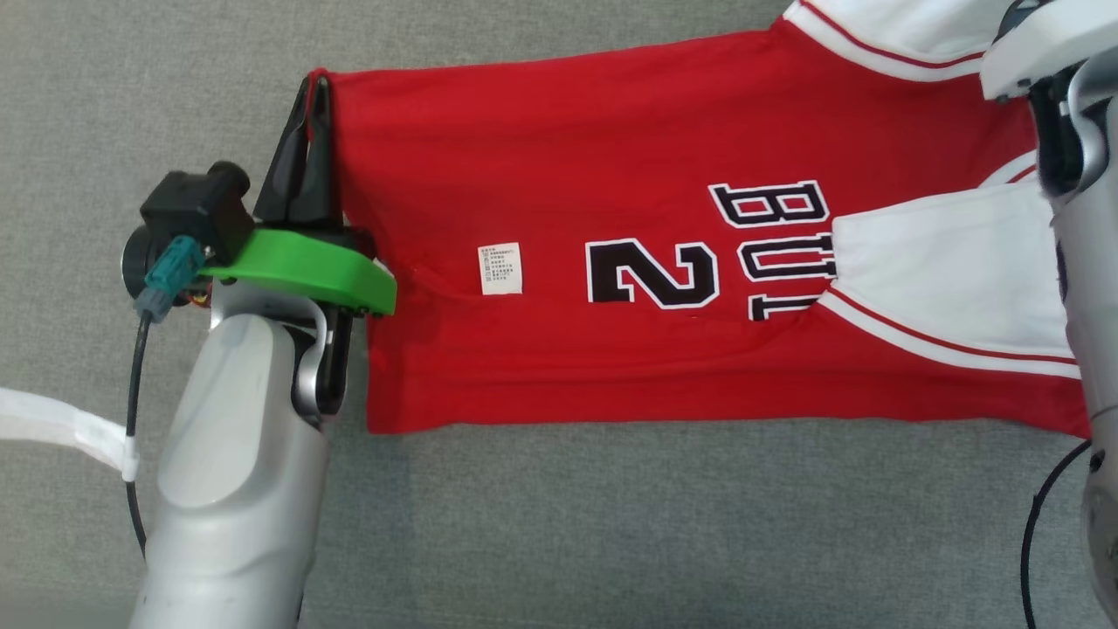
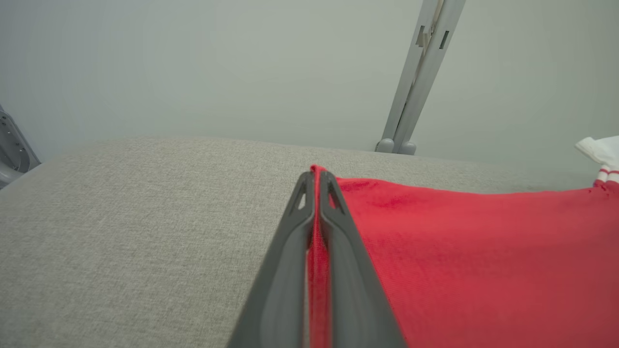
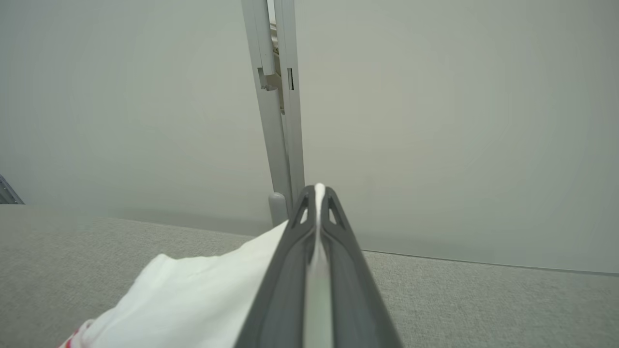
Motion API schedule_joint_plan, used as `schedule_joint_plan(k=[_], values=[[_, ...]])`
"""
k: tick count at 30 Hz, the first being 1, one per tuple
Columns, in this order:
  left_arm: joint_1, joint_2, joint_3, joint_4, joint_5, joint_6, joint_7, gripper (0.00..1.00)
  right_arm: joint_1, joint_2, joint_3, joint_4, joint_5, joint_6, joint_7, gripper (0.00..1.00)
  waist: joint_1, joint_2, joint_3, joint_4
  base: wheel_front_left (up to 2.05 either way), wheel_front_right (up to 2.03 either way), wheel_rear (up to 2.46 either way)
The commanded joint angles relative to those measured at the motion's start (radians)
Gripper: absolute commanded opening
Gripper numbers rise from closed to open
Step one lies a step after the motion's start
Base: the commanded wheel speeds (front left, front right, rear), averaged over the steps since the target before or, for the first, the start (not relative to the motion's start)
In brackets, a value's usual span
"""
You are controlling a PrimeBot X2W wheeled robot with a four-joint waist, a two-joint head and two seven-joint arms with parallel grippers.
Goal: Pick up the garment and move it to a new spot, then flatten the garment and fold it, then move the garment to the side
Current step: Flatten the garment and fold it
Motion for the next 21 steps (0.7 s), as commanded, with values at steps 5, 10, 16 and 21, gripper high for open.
schedule_joint_plan(k=[5,10,16,21], values=[[0.107,0.006,0.037,-0.014,0.056,-0.009,0.0,0.0,0.206,0.045,-0.037,-0.155,0.044,-0.002,-0.004,0.0,-0.0001,0.0,-0.112,-0.081,0.0,0.0,0.0],[0.208,0.007,0.067,-0.005,0.072,-0.014,0.0,0.0,0.405,0.07,-0.046,-0.256,0.111,-0.002,-0.004,0.0,-0.0001,0.0,-0.177,-0.12,0.0,0.0,0.0],[0.312,0.007,0.096,0.017,0.081,-0.016,0.0,0.0,0.595,0.104,-0.058,-0.301,0.177,-0.002,-0.004,0.0,-0.0001,0.0,-0.237,-0.147,0.0,0.0,0.0],[0.38,0.007,0.095,0.04,0.061,-0.013,0.0,0.0,0.699,0.129,-0.075,-0.294,0.2,-0.002,-0.004,0.0,-0.0001,0.0,-0.269,-0.151,0.0,0.0,0.0]])
